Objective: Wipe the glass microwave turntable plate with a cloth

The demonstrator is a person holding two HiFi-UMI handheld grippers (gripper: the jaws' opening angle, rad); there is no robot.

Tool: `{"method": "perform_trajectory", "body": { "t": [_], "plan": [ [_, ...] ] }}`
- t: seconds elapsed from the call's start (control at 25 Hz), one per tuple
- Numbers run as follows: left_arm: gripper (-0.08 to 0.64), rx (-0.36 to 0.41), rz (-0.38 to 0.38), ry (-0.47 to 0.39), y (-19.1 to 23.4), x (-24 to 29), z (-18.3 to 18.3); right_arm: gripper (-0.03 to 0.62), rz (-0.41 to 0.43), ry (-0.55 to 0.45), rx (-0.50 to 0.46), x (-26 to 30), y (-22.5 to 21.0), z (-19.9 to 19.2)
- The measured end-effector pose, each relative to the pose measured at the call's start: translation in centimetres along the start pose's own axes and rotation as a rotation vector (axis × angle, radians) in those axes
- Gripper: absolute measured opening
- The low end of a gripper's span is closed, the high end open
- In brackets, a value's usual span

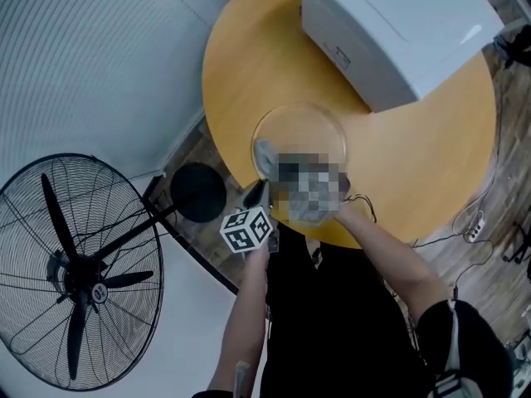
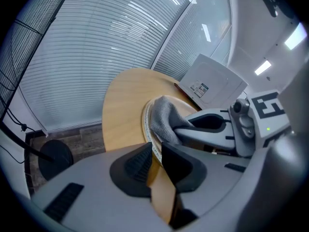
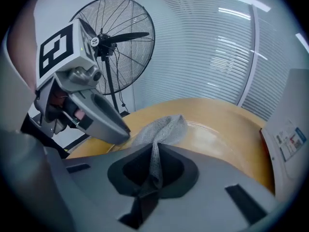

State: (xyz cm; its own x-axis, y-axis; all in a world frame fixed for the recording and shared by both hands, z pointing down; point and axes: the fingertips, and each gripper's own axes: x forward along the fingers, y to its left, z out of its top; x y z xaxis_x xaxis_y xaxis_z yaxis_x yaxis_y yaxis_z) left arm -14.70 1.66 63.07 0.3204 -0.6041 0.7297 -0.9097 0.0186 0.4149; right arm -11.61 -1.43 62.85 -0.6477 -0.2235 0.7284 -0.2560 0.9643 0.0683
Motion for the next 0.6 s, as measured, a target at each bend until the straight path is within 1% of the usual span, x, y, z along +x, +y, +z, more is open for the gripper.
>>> {"method": "perform_trajectory", "body": {
  "t": [0.08, 0.2, 0.28, 0.48, 0.6],
  "plan": [
    [0.057, -0.001, -0.002, 0.000, 0.0, 0.0, 0.0, 0.025, -0.048, 0.009, -0.006, -0.2, -1.8, -0.4],
    [0.057, 0.000, -0.001, 0.000, 0.0, 0.0, 0.0, 0.025, -0.133, 0.035, -0.061, -1.2, -4.8, -1.6],
    [0.057, 0.001, -0.001, 0.001, 0.0, -0.1, 0.0, 0.025, -0.183, 0.046, -0.078, -2.0, -7.1, -2.6],
    [0.060, 0.006, 0.000, -0.001, 0.0, 0.0, 0.0, 0.025, -0.302, 0.086, -0.013, -3.8, -12.4, -4.6],
    [0.063, 0.008, 0.001, -0.007, -0.1, 0.0, 0.1, 0.023, -0.319, 0.093, 0.026, -4.0, -13.5, -5.0]
  ]
}}
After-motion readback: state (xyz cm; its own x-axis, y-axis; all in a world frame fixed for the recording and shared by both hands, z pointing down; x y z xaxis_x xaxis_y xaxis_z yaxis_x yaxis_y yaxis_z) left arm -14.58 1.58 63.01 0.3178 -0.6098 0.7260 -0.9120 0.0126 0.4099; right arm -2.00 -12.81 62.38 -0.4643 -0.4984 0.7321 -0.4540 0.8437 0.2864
